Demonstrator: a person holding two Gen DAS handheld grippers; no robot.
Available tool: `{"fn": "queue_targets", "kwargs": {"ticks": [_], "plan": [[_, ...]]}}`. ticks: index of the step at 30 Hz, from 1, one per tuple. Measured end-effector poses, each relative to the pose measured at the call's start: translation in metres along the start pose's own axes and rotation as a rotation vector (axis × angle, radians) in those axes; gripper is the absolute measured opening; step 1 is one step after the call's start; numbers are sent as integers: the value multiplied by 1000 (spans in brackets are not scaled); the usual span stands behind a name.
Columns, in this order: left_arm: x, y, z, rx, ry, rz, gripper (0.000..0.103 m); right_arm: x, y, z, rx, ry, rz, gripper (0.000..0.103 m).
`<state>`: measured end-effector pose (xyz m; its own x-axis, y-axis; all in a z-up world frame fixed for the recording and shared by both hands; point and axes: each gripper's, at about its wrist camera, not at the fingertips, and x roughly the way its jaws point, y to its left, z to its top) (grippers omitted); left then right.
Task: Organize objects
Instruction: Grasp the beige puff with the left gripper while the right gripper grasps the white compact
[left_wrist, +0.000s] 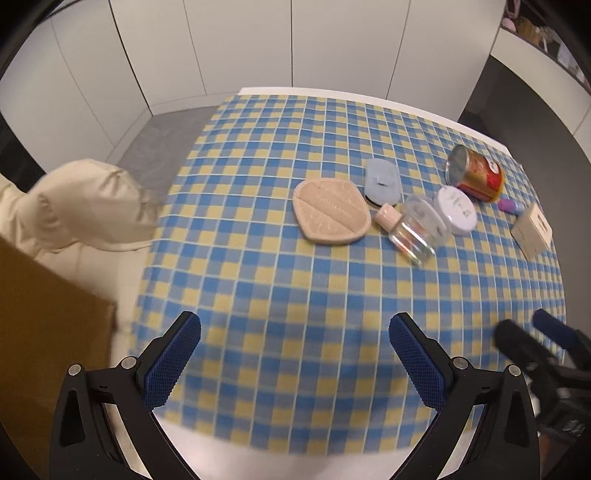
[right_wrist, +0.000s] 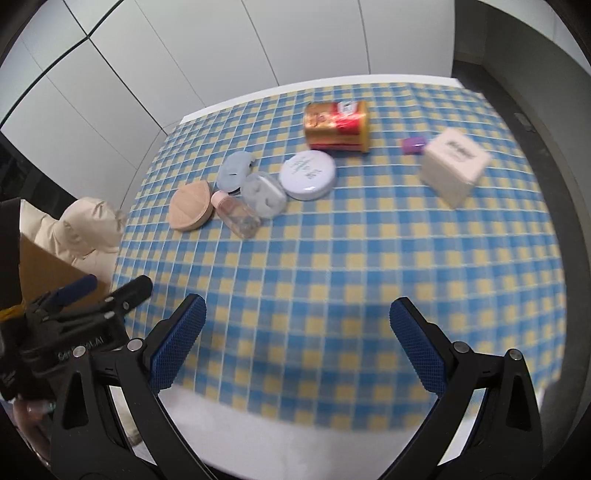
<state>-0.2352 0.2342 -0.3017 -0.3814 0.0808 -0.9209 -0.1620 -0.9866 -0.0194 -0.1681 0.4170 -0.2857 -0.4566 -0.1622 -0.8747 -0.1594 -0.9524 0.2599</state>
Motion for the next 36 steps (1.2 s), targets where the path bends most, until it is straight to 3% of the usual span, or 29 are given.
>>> {"fn": "queue_targets", "kwargs": {"ticks": [7,19,22,25,31,36], "plan": [[26,0,19,-34,-23,-29,102,45,2,24,2,-43,-41,101],[66,-8,46,-59,-40,-15,102,79,-21,75,92,-99,-117,101],[71,-14,47,-52,-45,-17,102,85,-18,79,94,-106,-126,101],[77,-22,48,-19,-59,33,102,92,-12,80,72,-104,-147,101],[79,-24,49,-19,-87,27,102,97,-2,83,25,-105,-138,100],[83,-25,53,-10,-98,24,102,96,-8,86,16,-122,-126,93]]}}
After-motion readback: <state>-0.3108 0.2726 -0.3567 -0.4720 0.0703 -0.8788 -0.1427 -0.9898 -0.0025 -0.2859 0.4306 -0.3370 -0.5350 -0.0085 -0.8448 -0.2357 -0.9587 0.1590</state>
